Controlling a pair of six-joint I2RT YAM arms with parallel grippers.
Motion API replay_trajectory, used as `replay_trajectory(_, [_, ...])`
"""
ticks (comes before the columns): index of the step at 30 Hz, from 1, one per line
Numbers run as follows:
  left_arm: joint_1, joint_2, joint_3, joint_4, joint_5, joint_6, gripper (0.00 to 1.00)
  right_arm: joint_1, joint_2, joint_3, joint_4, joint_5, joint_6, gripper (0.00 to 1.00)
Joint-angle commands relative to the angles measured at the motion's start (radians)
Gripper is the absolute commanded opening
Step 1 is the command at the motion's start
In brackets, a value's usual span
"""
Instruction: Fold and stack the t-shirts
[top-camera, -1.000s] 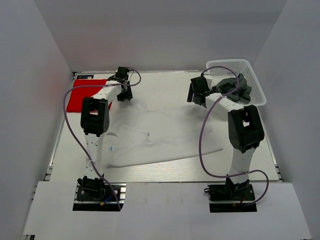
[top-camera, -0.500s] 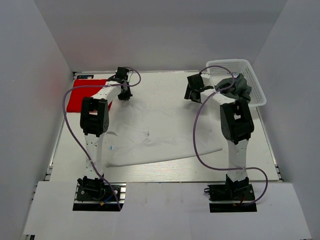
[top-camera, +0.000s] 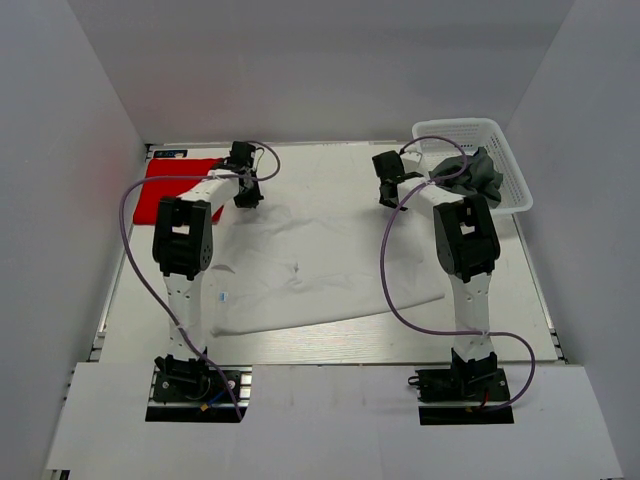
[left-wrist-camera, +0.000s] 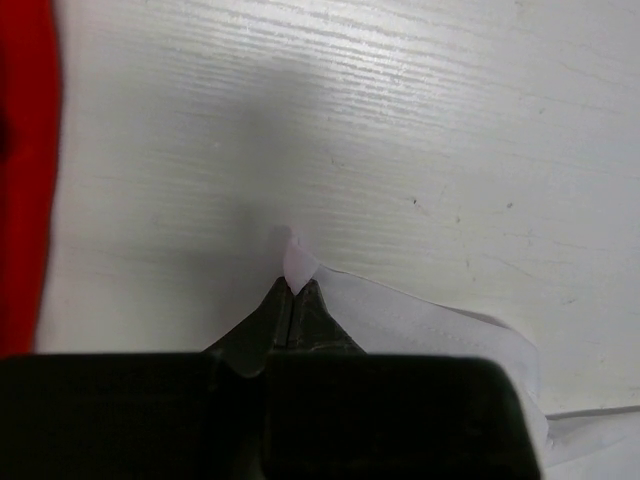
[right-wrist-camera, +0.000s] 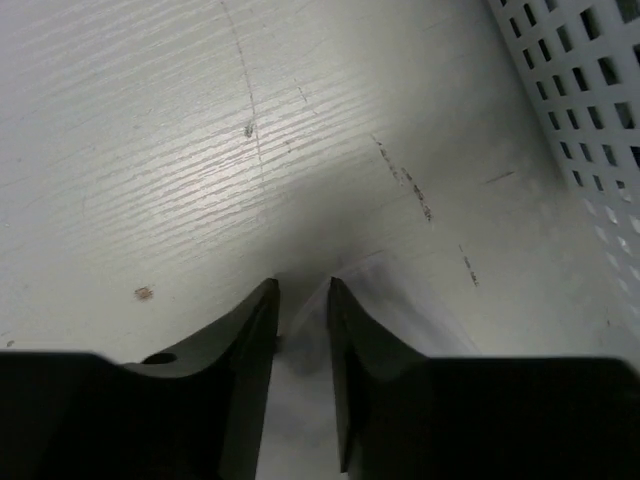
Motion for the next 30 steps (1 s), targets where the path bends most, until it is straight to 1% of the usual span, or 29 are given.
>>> replay_trajectory(1, [0.000,-0.104,-0.038,0.013,0.003,0.011,0.00,-0.006,0.003,0.005,-0.068,0.029,0.035,0.31])
replay_trajectory(2, [0.000,-0.105,-0.038,0.013,0.003,0.011,0.00,-0.003,0.002,0.002,-0.068,0.032,0.041,0.25])
replay_trajectory(3, [0.000,-0.121,-0.052,0.013,0.003,0.011,0.00,-0.003,-0.008,-0.002,-0.068,0.032,0.046,0.11])
replay_trajectory(5, [0.000,-0.155,-0.084,0.040,-0.006,0.011,0.00,-0.001,-0.035,-0.019,-0.070,0.043,0.040,0.01])
replay_trajectory(6, [0.000,-0.166,-0.095,0.052,-0.006,0.011,0.00,0.004,-0.043,-0.027,-0.067,0.043,0.038,0.00])
replay_trajectory(11, [-0.019,-0.236,-0.159,0.083,-0.006,-0.007,0.00,0.007,-0.130,-0.102,-0.016,0.063,0.009,0.00])
replay_trajectory(12, [-0.019,-0.264,-0.170,0.083,-0.006,-0.007,0.00,0.008,-0.144,-0.128,0.019,0.071,-0.003,0.00])
replay_trajectory(14, [-0.019,-0.293,-0.204,0.092,-0.015,-0.017,0.00,0.017,-0.207,-0.176,0.044,0.080,-0.023,0.00])
replay_trajectory(15, [-0.019,-0.327,-0.219,0.092,-0.015,-0.027,0.00,0.022,-0.224,-0.217,0.086,0.098,-0.031,0.00])
replay_trajectory(16, [-0.019,-0.344,-0.254,0.106,-0.006,-0.038,0.00,0.027,-0.276,-0.238,0.102,0.106,-0.034,0.00])
replay_trajectory(17, [-0.019,-0.361,-0.274,0.120,-0.006,-0.038,0.00,0.036,-0.294,-0.305,0.137,0.118,-0.050,0.00])
replay_trajectory(19, [-0.019,-0.399,-0.337,0.134,0.003,-0.061,0.00,0.047,-0.355,-0.346,0.171,0.123,-0.052,0.00])
replay_trajectory(21, [-0.019,-0.463,-0.382,0.144,0.012,-0.079,0.00,0.053,-0.400,-0.398,0.185,0.130,-0.058,0.00])
replay_trajectory(23, [-0.019,-0.546,-0.460,0.157,0.022,-0.105,0.00,0.065,-0.416,-0.435,0.179,0.132,-0.058,0.00])
replay_trajectory(24, [-0.019,-0.575,-0.518,0.167,0.031,-0.118,0.00,0.070,-0.449,-0.444,0.182,0.135,-0.060,0.00])
replay_trajectory(26, [-0.028,-0.640,-0.583,0.183,0.031,-0.165,0.00,0.079,-0.471,-0.478,0.179,0.143,-0.057,0.00])
replay_trajectory(27, [-0.028,-0.707,-0.644,0.201,0.019,-0.182,0.00,0.086,-0.501,-0.501,0.176,0.150,-0.043,0.00])
replay_trajectory(29, [-0.028,-0.770,-0.717,0.224,0.040,-0.208,0.00,0.094,-0.535,-0.533,0.173,0.158,-0.041,0.00])
replay_trajectory(30, [-0.028,-0.830,-0.739,0.224,0.040,-0.208,0.00,0.100,-0.555,-0.560,0.179,0.172,-0.035,0.00])
